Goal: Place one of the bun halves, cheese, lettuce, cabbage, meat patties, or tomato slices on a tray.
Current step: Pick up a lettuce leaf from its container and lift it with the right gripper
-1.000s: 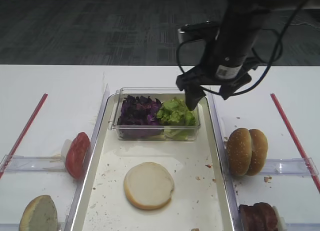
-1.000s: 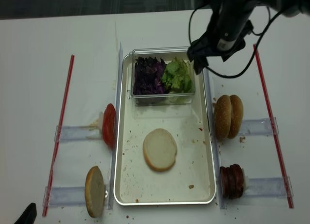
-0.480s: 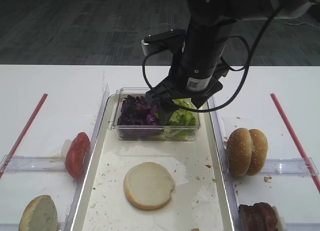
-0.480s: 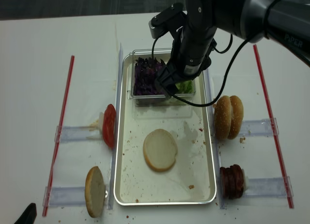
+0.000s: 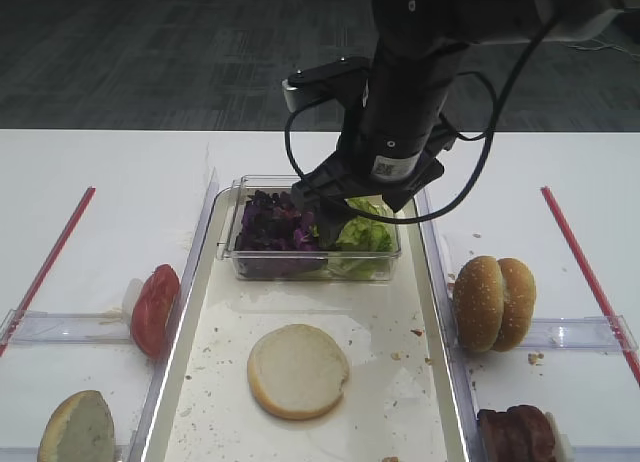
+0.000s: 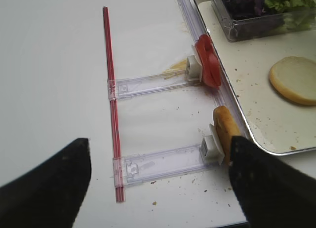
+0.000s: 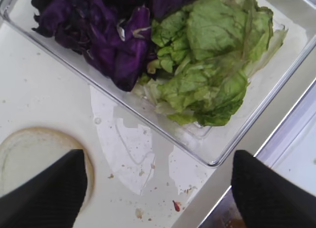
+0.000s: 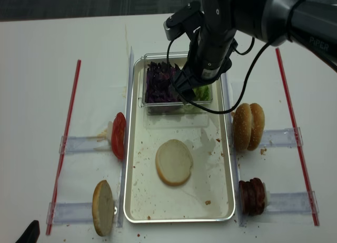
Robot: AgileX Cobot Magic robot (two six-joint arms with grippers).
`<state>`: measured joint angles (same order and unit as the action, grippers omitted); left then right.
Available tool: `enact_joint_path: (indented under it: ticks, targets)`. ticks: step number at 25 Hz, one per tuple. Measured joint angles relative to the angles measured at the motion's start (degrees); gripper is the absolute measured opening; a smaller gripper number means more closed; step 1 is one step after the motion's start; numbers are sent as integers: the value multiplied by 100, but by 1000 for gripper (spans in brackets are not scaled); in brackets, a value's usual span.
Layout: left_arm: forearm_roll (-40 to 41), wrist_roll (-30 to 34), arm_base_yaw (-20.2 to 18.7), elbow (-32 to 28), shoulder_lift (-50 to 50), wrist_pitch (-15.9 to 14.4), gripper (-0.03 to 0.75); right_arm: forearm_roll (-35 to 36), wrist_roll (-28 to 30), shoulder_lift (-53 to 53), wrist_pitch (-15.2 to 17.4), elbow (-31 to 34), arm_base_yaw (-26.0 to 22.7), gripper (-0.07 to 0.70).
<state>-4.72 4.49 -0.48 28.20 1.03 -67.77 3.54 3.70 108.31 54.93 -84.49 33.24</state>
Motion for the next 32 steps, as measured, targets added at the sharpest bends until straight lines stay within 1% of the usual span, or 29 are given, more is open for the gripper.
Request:
enact_joint_path:
  ticks: [4,8,12,25,32]
  targets:
    - [0,0,0,0,0,0,562,-67,-36,127,-206,-25,0,617]
    - [0,0,0,0,0,0,562,-67,-69,410,-209,-297,-89,563]
    - [0,0,0,0,0,0,562,-78,-69,667,-207,-609,-178,544]
    - [0,0,0,0,0,0,562,-23,-104,1542,-123,-1285,-235,541]
    - [0,0,0,0,0,0,562,-83,-222,1763,-133,-1377,-235,540]
